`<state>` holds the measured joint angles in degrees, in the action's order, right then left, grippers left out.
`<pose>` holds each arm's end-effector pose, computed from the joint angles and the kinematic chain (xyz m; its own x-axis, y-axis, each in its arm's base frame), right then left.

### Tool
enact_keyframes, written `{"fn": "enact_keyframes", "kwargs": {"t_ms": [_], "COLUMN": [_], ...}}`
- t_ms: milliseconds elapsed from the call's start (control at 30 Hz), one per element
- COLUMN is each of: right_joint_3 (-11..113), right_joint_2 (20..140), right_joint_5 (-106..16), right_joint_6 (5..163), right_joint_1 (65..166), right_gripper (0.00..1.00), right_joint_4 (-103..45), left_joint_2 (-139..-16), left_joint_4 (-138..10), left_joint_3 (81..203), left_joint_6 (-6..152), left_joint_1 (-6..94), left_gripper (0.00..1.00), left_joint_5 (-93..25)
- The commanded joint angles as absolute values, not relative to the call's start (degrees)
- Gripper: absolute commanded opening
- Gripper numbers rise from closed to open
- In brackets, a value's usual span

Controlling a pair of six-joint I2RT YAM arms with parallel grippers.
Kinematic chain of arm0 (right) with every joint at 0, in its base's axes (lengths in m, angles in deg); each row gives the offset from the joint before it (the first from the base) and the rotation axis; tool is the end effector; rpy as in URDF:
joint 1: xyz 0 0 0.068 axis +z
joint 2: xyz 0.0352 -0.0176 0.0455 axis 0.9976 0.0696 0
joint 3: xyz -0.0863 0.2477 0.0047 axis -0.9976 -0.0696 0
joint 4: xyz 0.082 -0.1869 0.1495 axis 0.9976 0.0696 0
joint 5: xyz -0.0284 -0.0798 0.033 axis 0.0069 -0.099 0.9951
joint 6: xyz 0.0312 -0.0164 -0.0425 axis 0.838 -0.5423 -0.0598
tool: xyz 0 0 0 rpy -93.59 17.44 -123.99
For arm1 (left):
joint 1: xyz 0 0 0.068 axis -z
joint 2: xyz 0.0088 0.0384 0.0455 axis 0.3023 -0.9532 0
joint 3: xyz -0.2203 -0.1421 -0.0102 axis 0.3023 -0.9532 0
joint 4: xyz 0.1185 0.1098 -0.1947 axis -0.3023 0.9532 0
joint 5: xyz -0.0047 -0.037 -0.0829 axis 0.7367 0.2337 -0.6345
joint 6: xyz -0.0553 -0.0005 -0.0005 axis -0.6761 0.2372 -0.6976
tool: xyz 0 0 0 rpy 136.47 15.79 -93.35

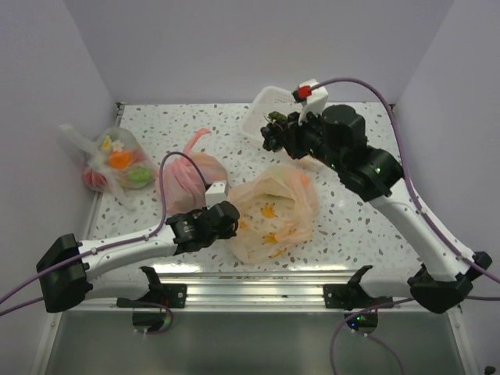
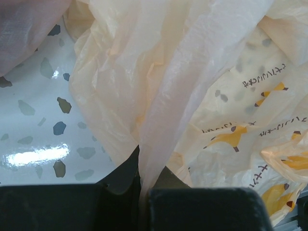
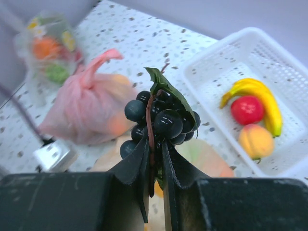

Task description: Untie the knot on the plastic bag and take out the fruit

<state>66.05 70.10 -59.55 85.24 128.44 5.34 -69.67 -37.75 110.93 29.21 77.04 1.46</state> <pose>0.1860 0.1641 0.4598 -0.2738 -0.0592 -0.9600 -0.5552 0.8247 0.1075 0.1314 -0.1888 0.2143 -0.7332 -0.2020 -0.6493 0.0296 0.9445 -0.3272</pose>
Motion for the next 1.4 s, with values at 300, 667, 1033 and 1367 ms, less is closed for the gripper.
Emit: {"fn": "enact_keyframes", "kwargs": {"t_ms": [300,667,1033,1367], "right_joint_3": [90.1,101.9,77.8,52.8], "right_joint_2": [105.8,126.1,106.7,80.9], "right_joint_5": [-57.4,-65.8,-55.7,-53.8], "right_joint_6": [82.8,85.7,85.1,82.7], "right_joint_1": [113.1,112.3,113.8,117.5], "right_gripper": [0.00,0.30,0.95,0.99], "right_joint_4": [-7.5,-11.5,-11.5,-3.0], "left_joint_2": [-68.2,-68.5,-68.1,-67.3], "left_joint_4": [-43.5,-44.2,-44.2,-41.4], "left_joint_3": [107.2,106.6,107.5,111.0], "left_joint_6": [29.3,29.8,29.8,29.9], "left_joint_1": [77.4,77.4,77.4,77.4], "left_gripper": [0.04,0.04,0.03,0.03], "left_joint_5": [-0.8,-1.0,-1.5,-0.5]}}
